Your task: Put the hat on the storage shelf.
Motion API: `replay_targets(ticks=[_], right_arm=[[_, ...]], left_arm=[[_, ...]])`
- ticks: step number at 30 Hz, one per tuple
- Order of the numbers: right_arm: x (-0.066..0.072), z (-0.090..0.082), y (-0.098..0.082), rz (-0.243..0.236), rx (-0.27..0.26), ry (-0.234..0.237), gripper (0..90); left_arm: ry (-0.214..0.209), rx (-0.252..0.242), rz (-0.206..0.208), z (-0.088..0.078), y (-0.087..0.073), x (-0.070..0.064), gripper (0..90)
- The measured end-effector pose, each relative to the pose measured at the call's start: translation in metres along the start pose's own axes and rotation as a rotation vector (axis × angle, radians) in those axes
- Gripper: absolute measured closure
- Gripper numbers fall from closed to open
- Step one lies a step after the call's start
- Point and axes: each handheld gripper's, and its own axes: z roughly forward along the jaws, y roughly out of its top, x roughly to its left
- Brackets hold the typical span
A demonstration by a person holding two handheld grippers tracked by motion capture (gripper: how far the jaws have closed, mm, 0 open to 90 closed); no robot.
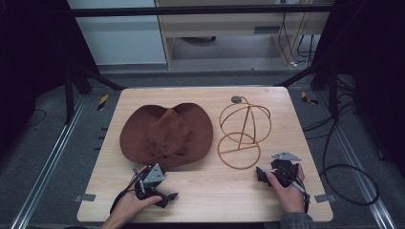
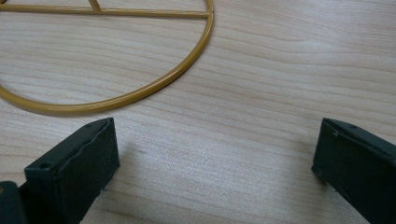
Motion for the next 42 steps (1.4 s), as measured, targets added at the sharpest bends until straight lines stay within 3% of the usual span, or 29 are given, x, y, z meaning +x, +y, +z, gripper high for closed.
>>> replay_targets(ticks=[1,6,8,9,11,13,15,18,21,24,27,28,33,42], right_arm=[[0.0,0.0,0.0,0.001,0.0,0.0,0.4],[0.0,0.0,0.0,0.0,0.0,0.0,0.4],[0.0,0.0,0.0,0.001,0.0,0.0,0.4],[0.0,0.0,0.0,0.0,0.0,0.0,0.4],[0.0,0.0,0.0,0.002,0.0,0.0,0.4],[0.0,0.0,0.0,0.0,0.0,0.0,0.4],[0.0,0.0,0.0,0.0,0.0,0.0,0.4],[0.0,0.0,0.0,0.0,0.0,0.0,0.4],[0.0,0.0,0.0,0.0,0.0,0.0,0.4],[0.0,0.0,0.0,0.001,0.0,0.0,0.4],[0.0,0.0,0.0,0.0,0.0,0.0,0.4],[0.0,0.0,0.0,0.0,0.0,0.001,0.4],[0.0,0.0,0.0,0.0,0.001,0.002,0.4],[0.0,0.0,0.0,0.0,0.0,0.002,0.4]], left_arm=[[-0.016,-0.016,-0.007,-0.003,0.002,-0.001,7.5],[-0.014,-0.049,0.018,-0.016,0.012,-0.009,6.9],[0.013,-0.054,0.037,-0.026,0.023,-0.013,6.9],[0.007,-0.042,0.066,-0.032,0.033,-0.015,6.7],[0.005,-0.04,0.071,-0.035,0.038,-0.015,6.2],[0.001,-0.036,0.096,-0.041,0.053,-0.013,5.8],[0.022,-0.014,0.117,-0.045,0.067,-0.005,5.0],[0.058,0.02,0.115,-0.049,0.086,0.011,5.1],[0.08,0.016,0.084,-0.052,0.102,0.028,5.1],[0.134,0.043,0.106,-0.055,0.115,0.047,5.4],[0.175,0.059,0.093,-0.055,0.124,0.067,5.4],[0.174,0.073,0.077,-0.053,0.128,0.077,5.4],[0.178,0.086,0.039,-0.05,0.136,0.095,5.0],[0.186,0.132,0.045,-0.04,0.148,0.12,3.4]])
